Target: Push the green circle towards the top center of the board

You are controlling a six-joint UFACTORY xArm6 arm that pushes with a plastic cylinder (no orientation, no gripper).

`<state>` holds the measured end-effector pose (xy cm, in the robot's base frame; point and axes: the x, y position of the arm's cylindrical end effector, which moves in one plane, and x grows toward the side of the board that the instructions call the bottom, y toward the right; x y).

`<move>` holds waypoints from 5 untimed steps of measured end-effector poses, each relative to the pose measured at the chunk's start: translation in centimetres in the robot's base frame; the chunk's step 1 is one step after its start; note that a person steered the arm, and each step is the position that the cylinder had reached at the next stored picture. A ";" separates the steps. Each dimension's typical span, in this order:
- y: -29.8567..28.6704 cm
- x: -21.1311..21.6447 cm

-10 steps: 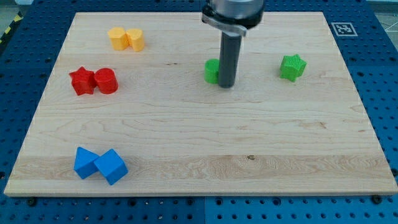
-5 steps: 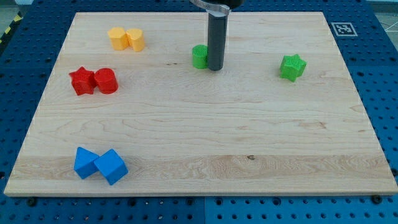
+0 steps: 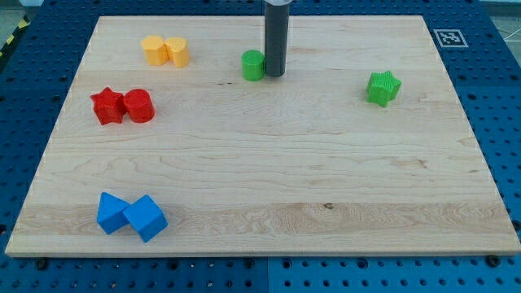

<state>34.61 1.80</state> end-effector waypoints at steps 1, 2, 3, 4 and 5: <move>-0.3 2.8; -2.6 2.6; -3.9 0.6; -3.9 -1.6; -3.9 -1.1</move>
